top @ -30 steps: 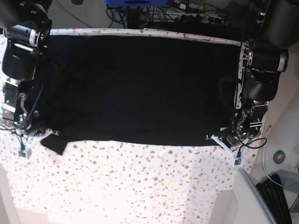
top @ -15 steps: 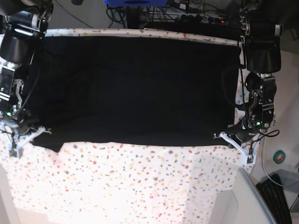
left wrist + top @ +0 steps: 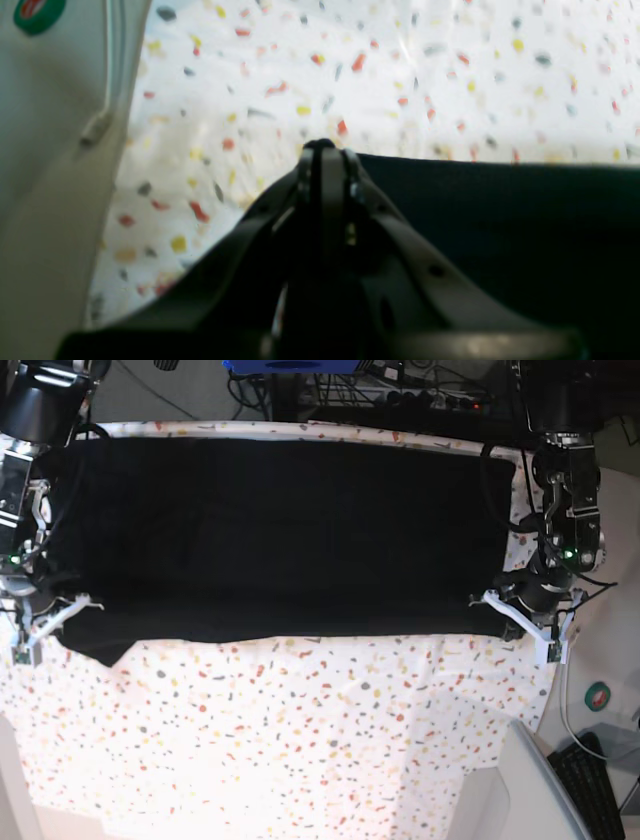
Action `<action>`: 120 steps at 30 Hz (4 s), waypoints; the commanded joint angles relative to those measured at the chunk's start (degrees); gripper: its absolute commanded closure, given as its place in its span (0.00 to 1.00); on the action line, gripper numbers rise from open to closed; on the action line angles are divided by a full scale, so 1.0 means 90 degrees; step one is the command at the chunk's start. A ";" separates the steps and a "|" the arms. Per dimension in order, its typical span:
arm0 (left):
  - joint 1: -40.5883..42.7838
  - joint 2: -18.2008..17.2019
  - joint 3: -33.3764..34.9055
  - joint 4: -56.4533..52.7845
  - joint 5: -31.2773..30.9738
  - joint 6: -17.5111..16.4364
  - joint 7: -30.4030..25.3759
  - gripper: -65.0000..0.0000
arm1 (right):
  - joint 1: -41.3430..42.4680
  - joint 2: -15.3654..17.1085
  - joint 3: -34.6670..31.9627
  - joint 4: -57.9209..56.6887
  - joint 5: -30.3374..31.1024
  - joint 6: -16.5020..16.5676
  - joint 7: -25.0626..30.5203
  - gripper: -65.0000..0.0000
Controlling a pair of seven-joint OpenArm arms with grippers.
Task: Layout the t-shirt on the table in an organized manner, then fold the t-shirt properly
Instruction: 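Lay the folded hem down over the collar with both grippers, then regrasp the folded edge with both grippers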
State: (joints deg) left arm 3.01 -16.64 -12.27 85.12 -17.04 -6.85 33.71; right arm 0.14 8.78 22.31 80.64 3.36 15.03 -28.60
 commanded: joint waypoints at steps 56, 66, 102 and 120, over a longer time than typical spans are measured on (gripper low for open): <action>0.1576 -0.0363 -0.0087 0.0618 -0.0007 0.0024 -0.0147 0.24 | -0.2150 -0.0238 0.0535 0.1448 0.0023 -0.0014 -0.0197 0.57; 0.1224 0.0448 0.0118 0.1243 0.0052 0.0024 0.0635 1.00 | -0.1417 -0.0179 0.0486 0.0950 0.0023 -0.0004 -0.0197 1.00; 0.1312 0.0116 0.0626 0.0706 -0.0007 0.0024 -0.0029 1.00 | 0.1542 0.0309 -0.0188 -0.2000 0.0023 0.0347 -0.1526 0.51; 0.1410 0.0125 0.0040 0.0569 -0.0007 0.0024 -0.0020 1.00 | 0.1904 0.0251 -0.0256 -0.2938 0.0023 0.0387 -0.1252 0.51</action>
State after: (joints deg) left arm 16.03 -14.87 -11.60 89.41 -16.73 -6.28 34.52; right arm 15.99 10.33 19.86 53.69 3.38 18.09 -40.49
